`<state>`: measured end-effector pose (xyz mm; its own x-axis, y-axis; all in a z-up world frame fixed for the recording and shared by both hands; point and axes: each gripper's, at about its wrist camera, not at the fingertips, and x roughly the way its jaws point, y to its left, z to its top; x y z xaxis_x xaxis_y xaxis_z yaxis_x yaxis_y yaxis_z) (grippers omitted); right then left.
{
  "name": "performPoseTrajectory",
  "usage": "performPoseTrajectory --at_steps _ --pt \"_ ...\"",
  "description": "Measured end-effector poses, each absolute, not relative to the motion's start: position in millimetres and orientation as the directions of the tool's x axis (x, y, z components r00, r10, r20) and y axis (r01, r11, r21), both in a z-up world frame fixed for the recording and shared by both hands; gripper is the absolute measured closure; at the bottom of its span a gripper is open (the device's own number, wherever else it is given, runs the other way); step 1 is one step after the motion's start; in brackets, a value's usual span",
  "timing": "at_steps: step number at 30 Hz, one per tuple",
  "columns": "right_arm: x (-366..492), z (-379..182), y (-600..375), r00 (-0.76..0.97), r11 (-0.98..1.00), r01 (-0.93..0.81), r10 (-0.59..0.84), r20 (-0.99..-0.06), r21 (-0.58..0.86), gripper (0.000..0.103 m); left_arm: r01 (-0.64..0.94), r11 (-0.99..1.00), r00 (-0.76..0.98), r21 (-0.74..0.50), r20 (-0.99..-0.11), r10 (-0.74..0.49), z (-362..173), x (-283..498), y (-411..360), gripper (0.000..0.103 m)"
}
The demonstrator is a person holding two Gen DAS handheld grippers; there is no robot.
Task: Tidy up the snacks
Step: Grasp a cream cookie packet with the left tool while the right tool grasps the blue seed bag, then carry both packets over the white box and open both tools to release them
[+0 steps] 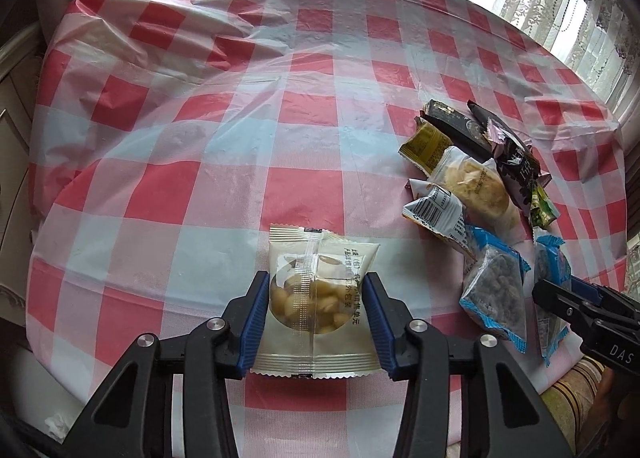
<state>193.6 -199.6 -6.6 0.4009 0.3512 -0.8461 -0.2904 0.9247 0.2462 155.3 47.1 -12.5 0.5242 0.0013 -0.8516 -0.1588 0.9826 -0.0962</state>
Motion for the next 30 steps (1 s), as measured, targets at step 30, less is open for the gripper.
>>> performPoseTrajectory --at_steps 30 --pt "145.1 26.1 -300.7 0.500 0.941 -0.174 0.337 -0.798 0.289 0.040 0.037 0.993 0.577 -0.110 -0.809 -0.111 37.5 121.0 -63.5 0.056"
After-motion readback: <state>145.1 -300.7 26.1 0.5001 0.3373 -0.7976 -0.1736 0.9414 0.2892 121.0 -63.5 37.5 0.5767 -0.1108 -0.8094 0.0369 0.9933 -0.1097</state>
